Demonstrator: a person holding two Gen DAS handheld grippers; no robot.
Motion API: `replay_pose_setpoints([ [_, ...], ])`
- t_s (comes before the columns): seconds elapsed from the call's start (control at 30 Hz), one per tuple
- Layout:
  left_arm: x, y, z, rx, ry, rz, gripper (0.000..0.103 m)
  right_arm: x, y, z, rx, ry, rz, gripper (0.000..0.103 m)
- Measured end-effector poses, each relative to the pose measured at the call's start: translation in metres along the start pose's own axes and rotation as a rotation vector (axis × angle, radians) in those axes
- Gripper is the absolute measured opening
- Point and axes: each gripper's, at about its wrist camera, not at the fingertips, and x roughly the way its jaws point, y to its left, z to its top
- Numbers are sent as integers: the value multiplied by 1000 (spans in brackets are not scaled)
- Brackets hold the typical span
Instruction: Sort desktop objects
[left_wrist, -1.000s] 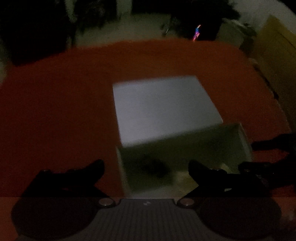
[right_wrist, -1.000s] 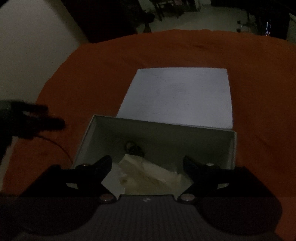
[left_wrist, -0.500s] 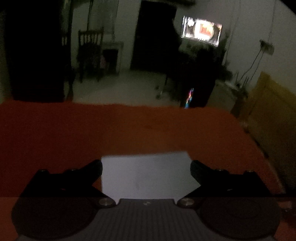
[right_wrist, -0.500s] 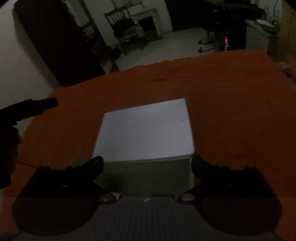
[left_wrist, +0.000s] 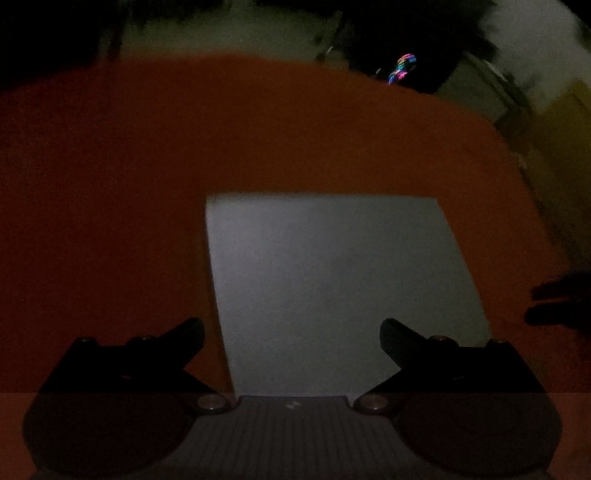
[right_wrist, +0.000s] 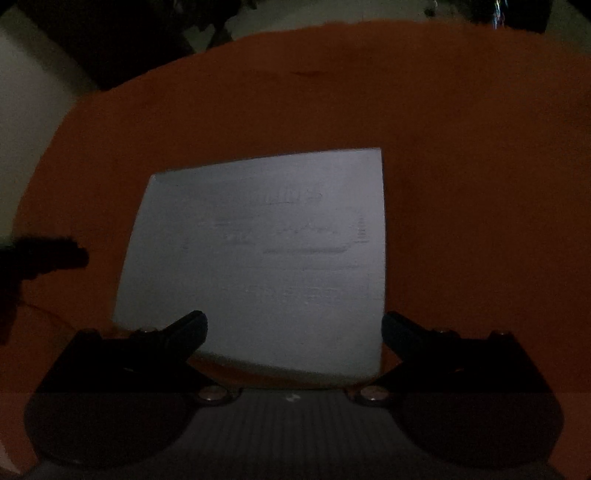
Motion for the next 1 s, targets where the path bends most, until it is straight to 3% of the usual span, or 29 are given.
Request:
replay_pose_setpoints([
  [0.13, 23, 35, -12, -56, -13, -4, 103, 31, -27, 6, 36, 38, 2, 103],
  [0.2, 37, 42, -16, -35, -25, 12, 103, 41, -37, 10, 45, 48, -5, 103],
  [0.3, 51, 48, -21, -1, -80, 3, 103, 42, -43, 15, 105, -6, -17, 103],
  [0.43, 66, 43, -4, 45, -206, -62, 103, 20, -43, 11, 264, -87, -3, 103],
  [0.57, 74, 18, 26, 111, -277, -109, 103, 2, -24, 12, 277, -117, -38, 103],
  [0.73, 60, 6, 22, -65, -300, -116, 103, -2, 0, 11, 163, -149, 7, 103],
  [0.83, 46, 10, 3, -169, -394, -38, 103, -6, 8, 0, 79, -170, 98, 103],
  [1.0, 28, -11, -11, -150, -341, 116, 103, -18, -8, -23, 62, -244, 93, 103],
])
